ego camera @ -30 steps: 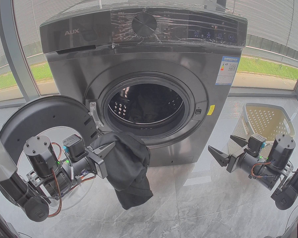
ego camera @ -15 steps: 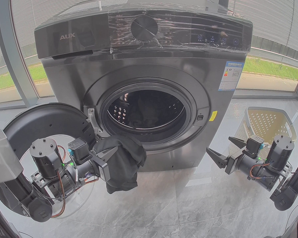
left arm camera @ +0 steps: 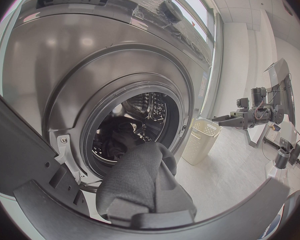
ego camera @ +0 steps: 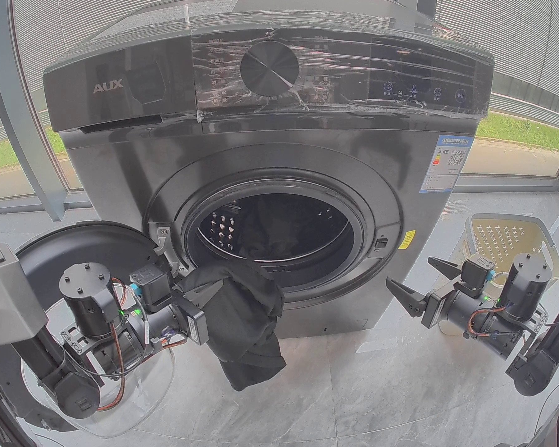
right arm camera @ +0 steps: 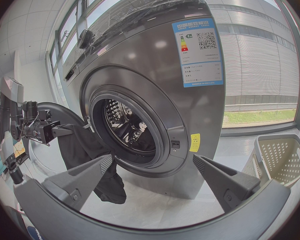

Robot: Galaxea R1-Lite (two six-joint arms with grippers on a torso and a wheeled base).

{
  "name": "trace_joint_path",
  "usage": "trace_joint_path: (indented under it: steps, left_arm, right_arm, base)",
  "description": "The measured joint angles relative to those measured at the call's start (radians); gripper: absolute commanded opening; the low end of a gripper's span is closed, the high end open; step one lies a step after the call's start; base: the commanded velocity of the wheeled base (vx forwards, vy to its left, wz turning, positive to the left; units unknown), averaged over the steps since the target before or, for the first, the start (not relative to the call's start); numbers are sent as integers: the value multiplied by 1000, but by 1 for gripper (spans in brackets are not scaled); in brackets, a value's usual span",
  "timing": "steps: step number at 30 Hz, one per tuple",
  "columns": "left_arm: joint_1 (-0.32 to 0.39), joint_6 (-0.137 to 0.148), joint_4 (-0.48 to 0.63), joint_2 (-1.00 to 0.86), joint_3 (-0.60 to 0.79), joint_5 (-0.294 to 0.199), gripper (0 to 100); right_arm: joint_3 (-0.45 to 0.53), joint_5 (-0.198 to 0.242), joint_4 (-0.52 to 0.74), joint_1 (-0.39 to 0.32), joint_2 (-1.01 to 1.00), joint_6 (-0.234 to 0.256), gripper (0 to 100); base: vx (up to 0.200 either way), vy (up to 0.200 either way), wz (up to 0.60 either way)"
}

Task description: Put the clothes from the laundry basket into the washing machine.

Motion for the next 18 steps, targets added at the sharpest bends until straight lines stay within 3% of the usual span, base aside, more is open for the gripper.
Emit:
trace_joint_path:
  steps: [3,7,18]
  left_arm:
    - [0,0,0,4,0,0,0]
    - [-1,0,0,10,0,1,0]
    - [-13,1,-1,16,4,4,0]
  right_arm:
    - [0,0,0,2,0,2,100]
    - [1,0,0,6,0,2,100]
    - [1,0,0,6,4,2,100]
  base:
    - [0,0,0]
    - [200,0,0]
    - [0,0,0]
